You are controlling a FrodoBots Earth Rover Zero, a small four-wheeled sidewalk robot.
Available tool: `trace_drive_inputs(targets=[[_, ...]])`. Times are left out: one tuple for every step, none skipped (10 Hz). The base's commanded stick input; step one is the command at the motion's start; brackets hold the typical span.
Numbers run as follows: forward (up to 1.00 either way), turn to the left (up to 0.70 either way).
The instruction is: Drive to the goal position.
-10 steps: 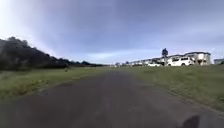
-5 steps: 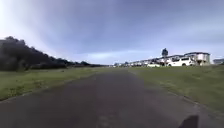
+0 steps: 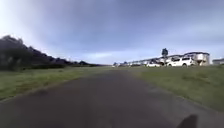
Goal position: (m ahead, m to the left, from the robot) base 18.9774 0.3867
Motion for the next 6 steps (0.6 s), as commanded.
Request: trace_drive_inputs(targets=[[1.0,0.0],[1.0,0.0],[1.0,0.0],[1.0,0.0],[1.0,0.0],[1.0,0.0]])
